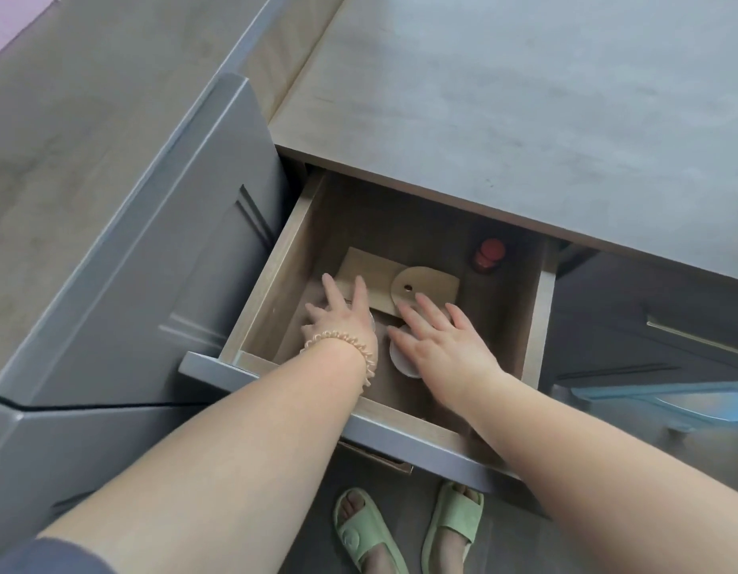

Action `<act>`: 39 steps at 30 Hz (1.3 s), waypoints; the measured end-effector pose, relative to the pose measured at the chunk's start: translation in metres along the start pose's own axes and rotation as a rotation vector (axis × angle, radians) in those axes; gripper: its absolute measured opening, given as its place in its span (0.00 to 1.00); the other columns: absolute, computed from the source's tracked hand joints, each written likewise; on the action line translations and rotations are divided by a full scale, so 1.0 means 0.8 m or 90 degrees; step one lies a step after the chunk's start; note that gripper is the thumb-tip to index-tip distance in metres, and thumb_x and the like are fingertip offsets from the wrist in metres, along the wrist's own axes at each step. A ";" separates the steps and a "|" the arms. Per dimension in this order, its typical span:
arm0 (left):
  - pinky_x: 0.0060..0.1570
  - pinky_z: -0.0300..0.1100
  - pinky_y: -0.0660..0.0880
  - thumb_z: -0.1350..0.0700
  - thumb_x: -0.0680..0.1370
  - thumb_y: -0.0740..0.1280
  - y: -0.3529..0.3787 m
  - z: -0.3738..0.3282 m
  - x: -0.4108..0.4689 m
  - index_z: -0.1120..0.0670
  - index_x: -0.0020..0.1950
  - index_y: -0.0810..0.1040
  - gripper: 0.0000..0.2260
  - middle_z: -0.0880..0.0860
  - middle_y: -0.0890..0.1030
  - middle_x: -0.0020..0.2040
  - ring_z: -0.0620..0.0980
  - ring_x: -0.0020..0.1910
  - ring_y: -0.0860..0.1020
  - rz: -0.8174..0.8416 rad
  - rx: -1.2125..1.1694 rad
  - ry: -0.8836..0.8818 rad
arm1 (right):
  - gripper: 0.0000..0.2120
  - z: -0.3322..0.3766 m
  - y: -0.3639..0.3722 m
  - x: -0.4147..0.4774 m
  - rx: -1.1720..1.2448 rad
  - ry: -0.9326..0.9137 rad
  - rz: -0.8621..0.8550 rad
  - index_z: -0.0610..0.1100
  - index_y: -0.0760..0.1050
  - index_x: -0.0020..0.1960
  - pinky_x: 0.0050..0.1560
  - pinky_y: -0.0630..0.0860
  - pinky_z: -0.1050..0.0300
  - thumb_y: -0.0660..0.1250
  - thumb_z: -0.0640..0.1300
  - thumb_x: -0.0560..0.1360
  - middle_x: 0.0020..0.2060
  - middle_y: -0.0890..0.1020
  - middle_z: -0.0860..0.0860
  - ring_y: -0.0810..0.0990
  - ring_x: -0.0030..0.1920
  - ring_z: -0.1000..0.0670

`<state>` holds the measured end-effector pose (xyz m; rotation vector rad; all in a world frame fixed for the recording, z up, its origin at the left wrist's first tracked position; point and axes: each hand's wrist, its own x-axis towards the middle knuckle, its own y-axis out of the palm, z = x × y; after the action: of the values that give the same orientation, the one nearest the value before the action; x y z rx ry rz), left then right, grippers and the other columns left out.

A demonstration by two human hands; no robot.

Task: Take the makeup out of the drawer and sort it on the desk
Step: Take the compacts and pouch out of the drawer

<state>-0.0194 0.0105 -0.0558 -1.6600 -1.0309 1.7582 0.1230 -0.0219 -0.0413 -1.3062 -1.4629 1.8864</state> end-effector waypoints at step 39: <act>0.61 0.49 0.64 0.41 0.69 0.61 -0.241 -0.213 0.032 0.48 0.75 0.56 0.36 0.52 0.68 0.66 0.55 0.61 0.68 -0.446 -0.095 -0.015 | 0.36 -0.325 -0.210 0.088 0.157 0.101 -0.345 0.52 0.55 0.74 0.69 0.51 0.50 0.65 0.48 0.70 0.73 0.61 0.48 0.63 0.70 0.45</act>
<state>0.1189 0.1746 0.0892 -1.1400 -1.5481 1.2540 0.2772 0.2276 0.0803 -0.8176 -1.2882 1.5083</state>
